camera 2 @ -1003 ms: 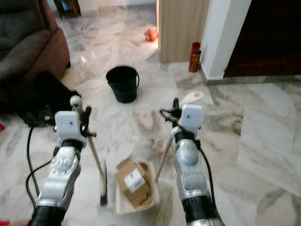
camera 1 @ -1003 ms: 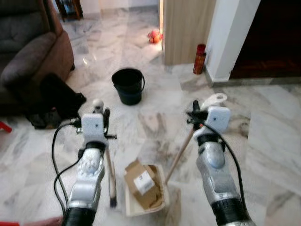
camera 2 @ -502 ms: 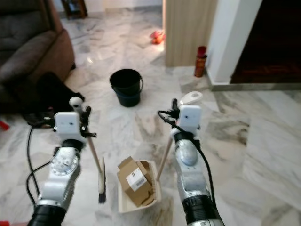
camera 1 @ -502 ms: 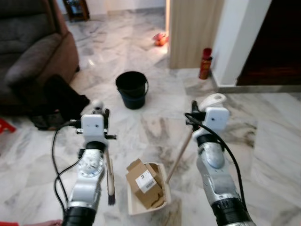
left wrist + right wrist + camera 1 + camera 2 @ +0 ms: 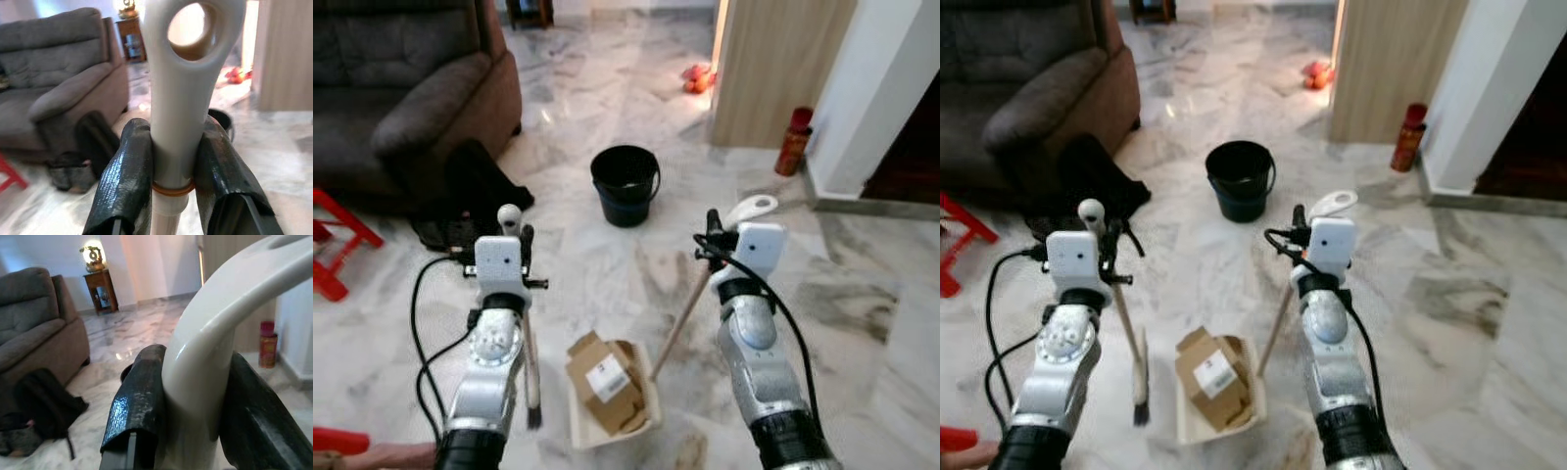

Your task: Sweep floor

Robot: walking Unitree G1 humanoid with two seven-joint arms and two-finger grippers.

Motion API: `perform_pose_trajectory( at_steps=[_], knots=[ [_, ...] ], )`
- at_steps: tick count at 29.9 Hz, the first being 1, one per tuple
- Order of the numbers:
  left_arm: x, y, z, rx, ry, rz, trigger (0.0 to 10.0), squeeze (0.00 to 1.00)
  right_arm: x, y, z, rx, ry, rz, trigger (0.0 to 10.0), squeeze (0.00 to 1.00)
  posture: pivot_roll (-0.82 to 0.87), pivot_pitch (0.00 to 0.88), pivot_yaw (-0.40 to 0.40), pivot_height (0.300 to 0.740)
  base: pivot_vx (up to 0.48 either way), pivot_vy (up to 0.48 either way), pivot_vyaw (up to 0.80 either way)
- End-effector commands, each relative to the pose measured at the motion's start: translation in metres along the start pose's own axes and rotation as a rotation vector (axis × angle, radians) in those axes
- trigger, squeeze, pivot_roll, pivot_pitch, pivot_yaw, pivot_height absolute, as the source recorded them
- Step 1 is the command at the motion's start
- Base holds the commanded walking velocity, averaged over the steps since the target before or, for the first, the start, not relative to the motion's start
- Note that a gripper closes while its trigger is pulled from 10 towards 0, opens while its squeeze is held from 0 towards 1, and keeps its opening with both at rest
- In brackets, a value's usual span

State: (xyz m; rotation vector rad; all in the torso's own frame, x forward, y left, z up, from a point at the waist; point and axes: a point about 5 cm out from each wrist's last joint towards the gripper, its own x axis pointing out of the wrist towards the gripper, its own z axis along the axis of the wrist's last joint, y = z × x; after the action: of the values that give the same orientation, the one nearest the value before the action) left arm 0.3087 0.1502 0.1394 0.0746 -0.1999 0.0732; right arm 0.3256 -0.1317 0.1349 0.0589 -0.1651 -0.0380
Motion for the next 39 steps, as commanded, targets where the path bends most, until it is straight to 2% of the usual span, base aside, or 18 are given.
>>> perform_pose_trajectory(
  at_steps=[1,25,29,39],
  knots=[
    [0.0041,0.0045,0.0125,0.001,-0.059,0.01,10.0,0.0,0.0043,0.0055,0.015,-0.006,-0.064,0.018,10.0,0.0,0.08,0.105,0.041,0.74,0.251,0.0,0.0],
    [0.0047,0.0053,0.0133,0.004,-0.059,0.013,10.0,0.0,0.0024,0.008,0.0156,-0.016,-0.067,0.035,10.0,0.0,0.09,0.115,0.045,0.74,0.251,0.0,0.0],
    [0.0047,0.0056,0.0133,0.001,-0.059,0.012,10.0,0.0,0.0023,0.009,0.0156,-0.018,-0.066,0.036,10.0,0.0,0.09,0.12,0.046,0.74,0.25,0.0,0.54],
    [0.0039,0.0043,0.0131,-0.001,-0.059,0.007,10.0,0.0,0.0017,0.0105,0.0152,-0.013,-0.065,0.043,10.0,0.0,0.08,0.105,0.047,0.74,0.253,0.0,0.0]
  ],
)
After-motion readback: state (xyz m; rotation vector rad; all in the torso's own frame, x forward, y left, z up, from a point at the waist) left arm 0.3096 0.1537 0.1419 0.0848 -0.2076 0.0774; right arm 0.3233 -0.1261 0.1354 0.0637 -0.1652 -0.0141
